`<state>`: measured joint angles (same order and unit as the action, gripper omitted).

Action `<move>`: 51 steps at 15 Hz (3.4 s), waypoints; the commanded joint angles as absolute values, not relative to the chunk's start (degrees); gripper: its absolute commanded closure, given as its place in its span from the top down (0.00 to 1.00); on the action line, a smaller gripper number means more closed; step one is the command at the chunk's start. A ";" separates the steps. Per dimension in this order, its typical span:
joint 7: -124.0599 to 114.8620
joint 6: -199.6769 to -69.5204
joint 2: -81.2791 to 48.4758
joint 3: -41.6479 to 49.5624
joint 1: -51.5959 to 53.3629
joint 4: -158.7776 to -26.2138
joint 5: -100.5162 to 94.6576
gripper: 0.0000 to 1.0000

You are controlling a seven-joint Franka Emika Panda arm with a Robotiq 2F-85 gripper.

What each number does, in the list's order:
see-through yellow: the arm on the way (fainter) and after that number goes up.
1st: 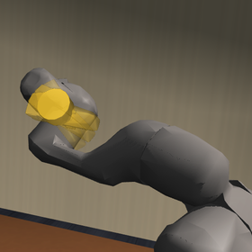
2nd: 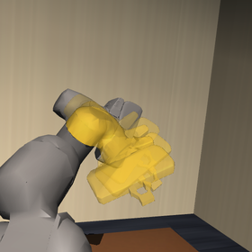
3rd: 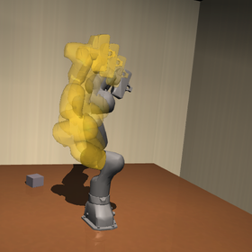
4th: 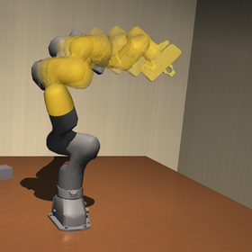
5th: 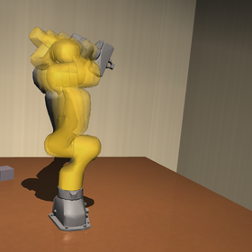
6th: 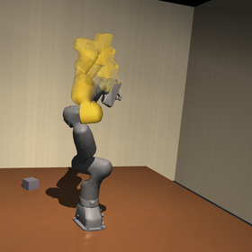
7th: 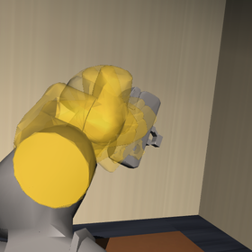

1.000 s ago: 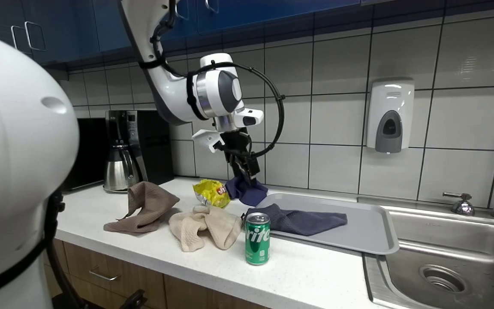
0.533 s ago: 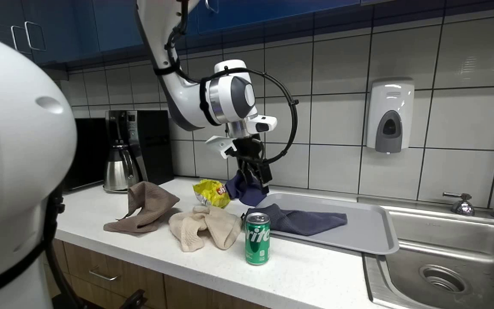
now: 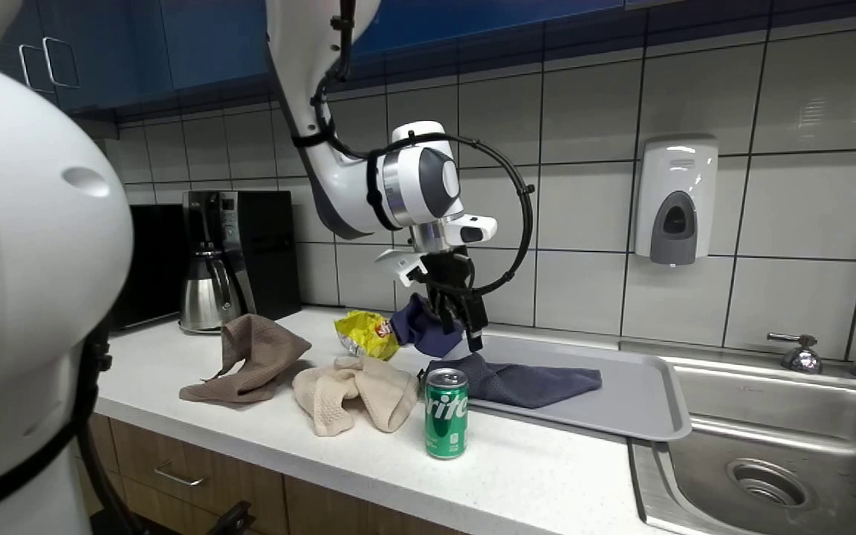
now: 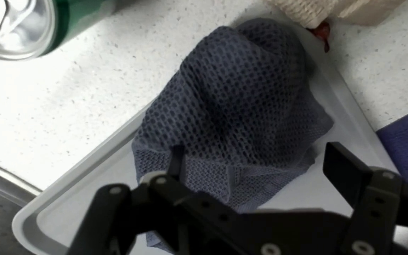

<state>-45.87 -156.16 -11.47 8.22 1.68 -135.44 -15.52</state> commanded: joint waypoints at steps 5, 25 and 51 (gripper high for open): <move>-46.23 -153.25 -17.97 11.18 3.84 -129.87 -15.90 1.00; -44.91 -150.11 -19.70 13.22 4.75 -130.09 -15.09 1.00; -45.08 -151.39 -19.14 14.48 4.49 -129.97 -14.64 0.01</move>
